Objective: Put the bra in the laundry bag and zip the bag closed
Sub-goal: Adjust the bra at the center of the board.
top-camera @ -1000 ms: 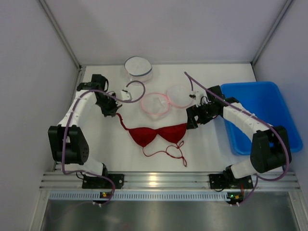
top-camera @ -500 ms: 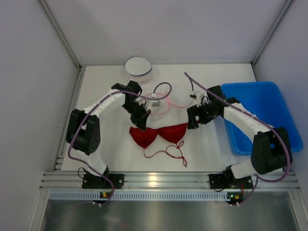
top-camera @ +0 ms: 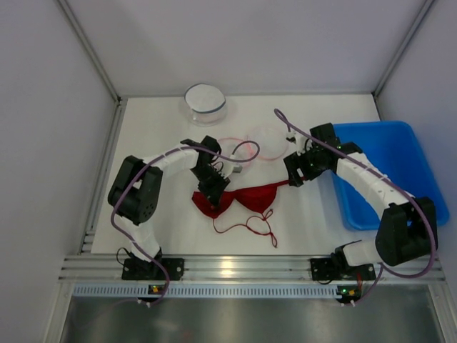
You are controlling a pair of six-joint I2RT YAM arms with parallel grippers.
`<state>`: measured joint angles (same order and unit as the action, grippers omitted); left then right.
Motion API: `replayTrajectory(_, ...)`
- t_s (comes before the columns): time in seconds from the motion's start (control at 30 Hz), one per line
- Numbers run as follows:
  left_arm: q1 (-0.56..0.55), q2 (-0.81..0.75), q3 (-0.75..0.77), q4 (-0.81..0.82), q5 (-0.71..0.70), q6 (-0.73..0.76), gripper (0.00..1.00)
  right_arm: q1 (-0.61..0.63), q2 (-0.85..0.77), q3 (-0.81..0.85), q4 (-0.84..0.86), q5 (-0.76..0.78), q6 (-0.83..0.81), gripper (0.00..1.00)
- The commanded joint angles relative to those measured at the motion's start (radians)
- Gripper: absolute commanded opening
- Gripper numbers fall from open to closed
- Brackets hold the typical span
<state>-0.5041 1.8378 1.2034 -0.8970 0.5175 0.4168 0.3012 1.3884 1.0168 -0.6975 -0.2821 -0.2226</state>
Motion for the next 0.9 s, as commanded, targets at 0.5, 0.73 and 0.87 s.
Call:
replayTrajectory(0.5,0.003,-0.227,0.01,0.023,-0.136,0.065,0.57,-0.02,0.15,0.293,-0.247,0.184,-0.523,0.57)
replayTrajectory(0.73,0.004,-0.244,0.036,0.024,-0.123,0.042,0.57,-0.025,0.201,0.325,-0.384,0.179,-0.817,0.48)
replayTrajectory(0.87,0.016,-0.264,0.054,0.02,-0.094,0.022,0.58,-0.024,0.208,0.275,-0.382,0.179,-0.949,0.49)
